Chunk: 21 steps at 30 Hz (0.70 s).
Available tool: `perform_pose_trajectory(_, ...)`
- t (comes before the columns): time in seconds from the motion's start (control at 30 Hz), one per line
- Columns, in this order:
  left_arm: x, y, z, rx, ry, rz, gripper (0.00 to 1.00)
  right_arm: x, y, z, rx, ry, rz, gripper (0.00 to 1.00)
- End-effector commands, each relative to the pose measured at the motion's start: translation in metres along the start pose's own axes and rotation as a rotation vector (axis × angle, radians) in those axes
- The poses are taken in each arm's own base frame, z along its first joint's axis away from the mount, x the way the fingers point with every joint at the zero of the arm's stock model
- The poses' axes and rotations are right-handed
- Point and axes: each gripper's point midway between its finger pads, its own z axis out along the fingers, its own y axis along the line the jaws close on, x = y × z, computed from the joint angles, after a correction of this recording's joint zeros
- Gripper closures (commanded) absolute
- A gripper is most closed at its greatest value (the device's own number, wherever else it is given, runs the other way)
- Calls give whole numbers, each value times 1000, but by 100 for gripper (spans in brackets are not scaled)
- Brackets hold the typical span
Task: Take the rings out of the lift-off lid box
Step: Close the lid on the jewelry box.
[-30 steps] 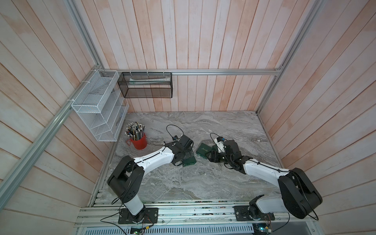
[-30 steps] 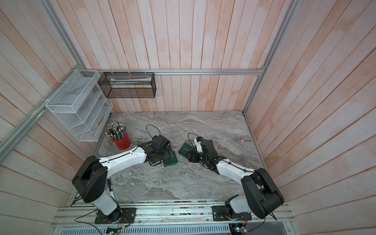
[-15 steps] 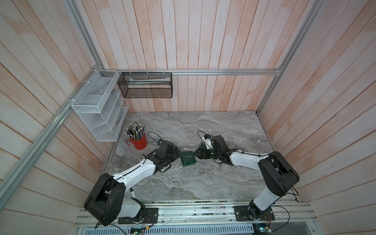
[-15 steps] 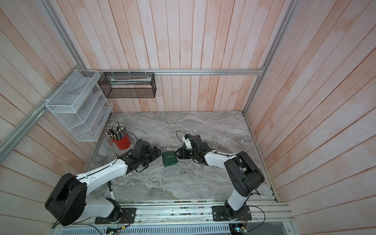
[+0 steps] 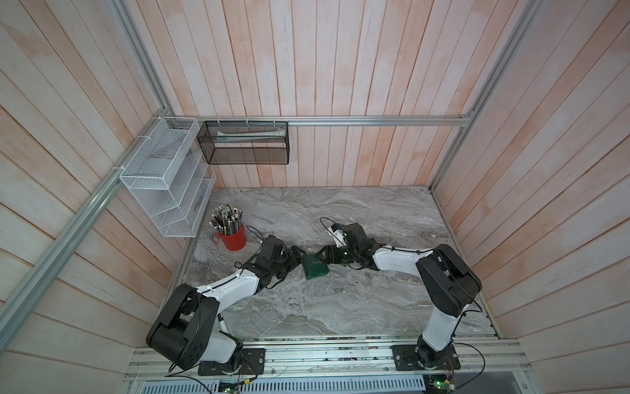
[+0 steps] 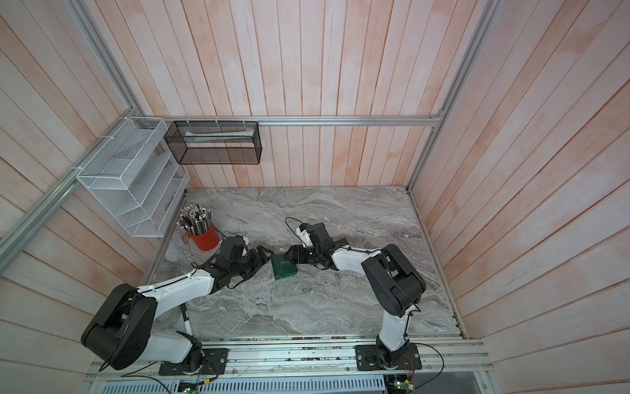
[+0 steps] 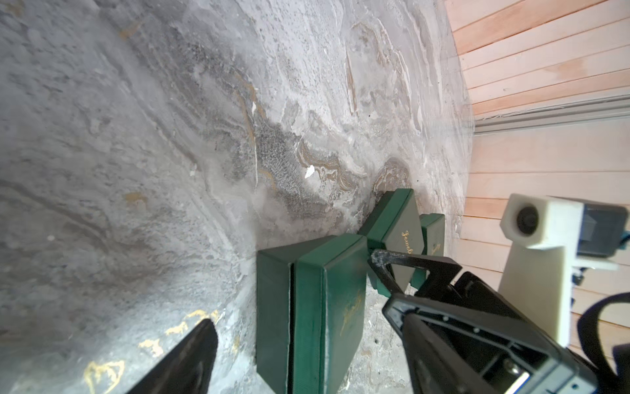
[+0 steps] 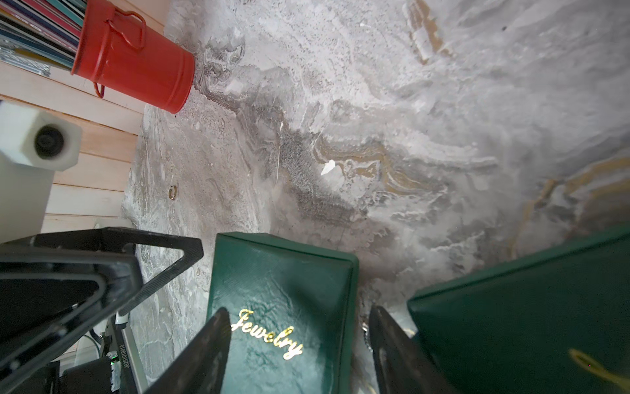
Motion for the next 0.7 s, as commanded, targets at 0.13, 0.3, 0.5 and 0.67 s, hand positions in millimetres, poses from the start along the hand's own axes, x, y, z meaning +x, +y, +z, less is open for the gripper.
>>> perform_pose_trajectory(0.13, 10, 8, 4, 31, 43, -27, 15, 10, -3, 8, 73, 45, -8, 35)
perform_pose_trajectory(0.3, 16, 11, 7, 42, 67, -42, 23, 10, -1, 10, 130, 43, -46, 35)
perform_pose_trajectory(0.5, 20, 12, 11, 54, 89, -38, 26, 10, 3, 11, 145, 39, -64, 36)
perform_pose_trajectory(0.67, 22, 13, 15, 53, 106, -36, 35, 10, 6, 10, 153, 34, -73, 38)
